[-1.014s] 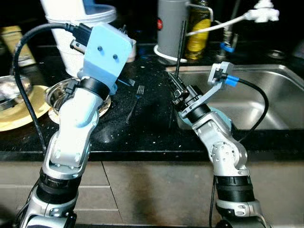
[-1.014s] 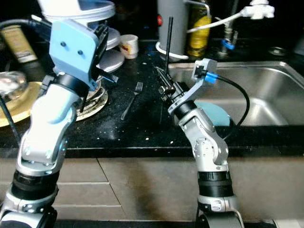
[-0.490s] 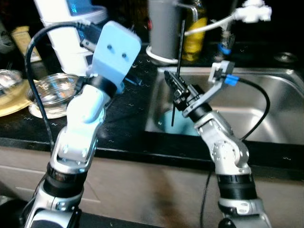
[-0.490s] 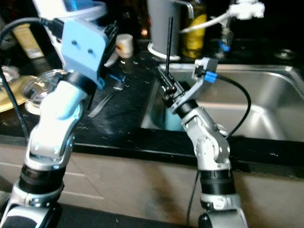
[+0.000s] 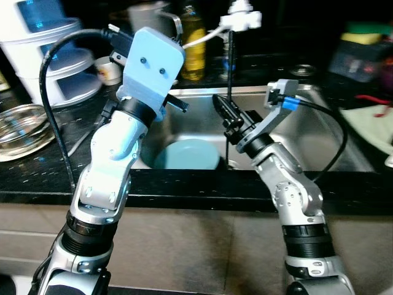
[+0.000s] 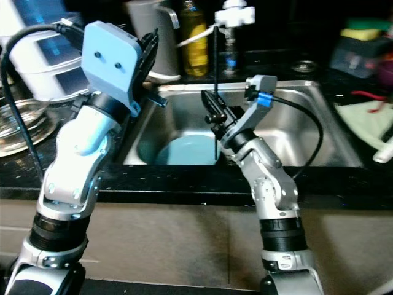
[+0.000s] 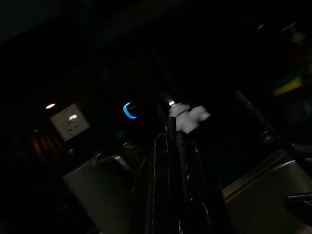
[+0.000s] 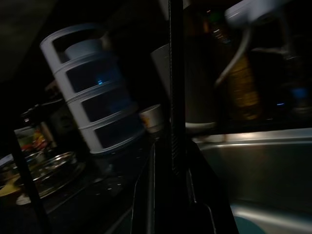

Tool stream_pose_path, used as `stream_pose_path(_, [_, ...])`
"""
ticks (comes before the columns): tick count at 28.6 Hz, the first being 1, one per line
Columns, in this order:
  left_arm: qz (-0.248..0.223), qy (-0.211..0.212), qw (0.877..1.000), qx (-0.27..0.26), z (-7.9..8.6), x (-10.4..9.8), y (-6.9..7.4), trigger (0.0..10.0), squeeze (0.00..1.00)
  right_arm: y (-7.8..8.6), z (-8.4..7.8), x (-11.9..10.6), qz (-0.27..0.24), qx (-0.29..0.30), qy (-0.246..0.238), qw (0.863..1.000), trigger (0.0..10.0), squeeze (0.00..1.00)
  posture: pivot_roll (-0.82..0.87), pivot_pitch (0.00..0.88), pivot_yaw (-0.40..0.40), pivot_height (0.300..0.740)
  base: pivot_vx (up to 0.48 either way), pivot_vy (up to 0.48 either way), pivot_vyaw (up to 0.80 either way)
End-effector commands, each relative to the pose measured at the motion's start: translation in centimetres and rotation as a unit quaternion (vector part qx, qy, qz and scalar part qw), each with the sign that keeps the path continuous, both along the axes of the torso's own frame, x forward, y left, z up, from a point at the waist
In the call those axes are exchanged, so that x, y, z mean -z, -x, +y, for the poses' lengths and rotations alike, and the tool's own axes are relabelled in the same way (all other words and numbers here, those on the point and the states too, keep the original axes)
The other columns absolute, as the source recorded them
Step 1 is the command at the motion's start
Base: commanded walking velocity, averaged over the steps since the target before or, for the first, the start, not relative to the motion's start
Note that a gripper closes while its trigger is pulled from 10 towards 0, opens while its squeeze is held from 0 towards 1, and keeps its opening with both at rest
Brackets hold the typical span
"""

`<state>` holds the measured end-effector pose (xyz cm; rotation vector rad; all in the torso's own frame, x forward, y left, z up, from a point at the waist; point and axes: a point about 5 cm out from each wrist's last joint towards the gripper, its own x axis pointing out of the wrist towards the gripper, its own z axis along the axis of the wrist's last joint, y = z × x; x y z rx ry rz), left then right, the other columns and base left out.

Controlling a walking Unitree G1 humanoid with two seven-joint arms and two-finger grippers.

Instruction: Kitchen organization

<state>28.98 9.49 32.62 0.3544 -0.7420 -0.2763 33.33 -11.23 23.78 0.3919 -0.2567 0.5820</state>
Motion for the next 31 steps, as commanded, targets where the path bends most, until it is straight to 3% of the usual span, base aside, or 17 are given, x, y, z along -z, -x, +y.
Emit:
stream_pose_path(1, [0.008, -0.003, 1.000, -0.003, 0.3, 0.4, -0.2, 10.0, 0.00, -0.2, 0.7, 0.4, 0.011, -0.008, 0.001, 1.000, 10.0, 0.00, -0.03, 0.000, 0.026, 0.740, 0.000, 0.000, 0.00])
stream_pose_path(6, [0.013, -0.008, 1.000, -0.004, 0.2, 0.8, -0.4, 10.0, 0.00, -0.2, 1.0, 0.5, 0.012, -0.010, 0.014, 1.000, 10.0, 0.00, -0.03, 0.000, 0.025, 0.740, 0.000, 0.000, 0.00])
stream_pose_path(11, [0.018, -0.011, 1.000, -0.012, 0.7, 1.2, -0.7, 10.0, 0.00, -0.3, 1.2, 0.6, 0.016, -0.011, 0.020, 1.000, 10.0, 0.00, -0.03, 0.000, 0.024, 0.740, 0.000, 0.000, -0.80])
stream_pose_path(17, [0.000, -0.019, 0.998, -0.055, 2.5, 1.6, -1.5, 10.0, 0.00, -0.3, 1.3, 0.7, 0.012, -0.004, 0.036, 0.999, 10.0, 0.00, -0.03, 0.000, 0.023, 0.740, 0.000, 0.000, -0.13])
stream_pose_path(22, [0.019, 0.009, 0.997, -0.073, 4.1, 2.8, -2.7, 10.0, 0.00, -0.3, 1.3, 0.6, 0.009, -0.002, 0.039, 0.999, 10.0, 0.00, -0.05, 0.000, 0.026, 0.740, 0.000, 0.000, 0.00])
stream_pose_path(24, [0.068, 0.049, 0.992, -0.091, 5.8, 4.9, -3.9, 10.0, 0.00, -0.2, 1.2, 0.5, 0.007, -0.001, 0.040, 0.999, 10.0, 0.00, -0.06, 0.000, 0.027, 0.740, 0.000, 0.000, 0.00])
stream_pose_path(26, [0.083, 0.060, 0.990, -0.097, 6.2, 5.6, -4.3, 10.0, 0.00, -0.1, 1.2, 0.5, 0.006, -0.001, 0.040, 0.999, 10.0, 0.00, -0.06, 0.000, 0.027, 0.740, 0.000, 0.000, 0.00])
stream_pose_path(28, [0.141, 0.126, 0.978, -0.089, 7.5, 8.0, -5.2, 10.0, 0.00, 0.0, 1.1, 0.4, 0.004, -0.002, 0.041, 0.999, 10.0, 0.00, -0.06, 0.000, 0.026, 0.740, 0.000, 0.000, 0.00])
stream_pose_path(31, [0.180, 0.189, 0.962, -0.073, 8.4, 10.6, -5.7, 10.0, 0.00, 0.1, 1.1, 0.3, 0.000, -0.005, 0.040, 0.999, 10.0, 0.00, -0.08, 0.000, 0.025, 0.740, 0.000, 0.000, 0.00])
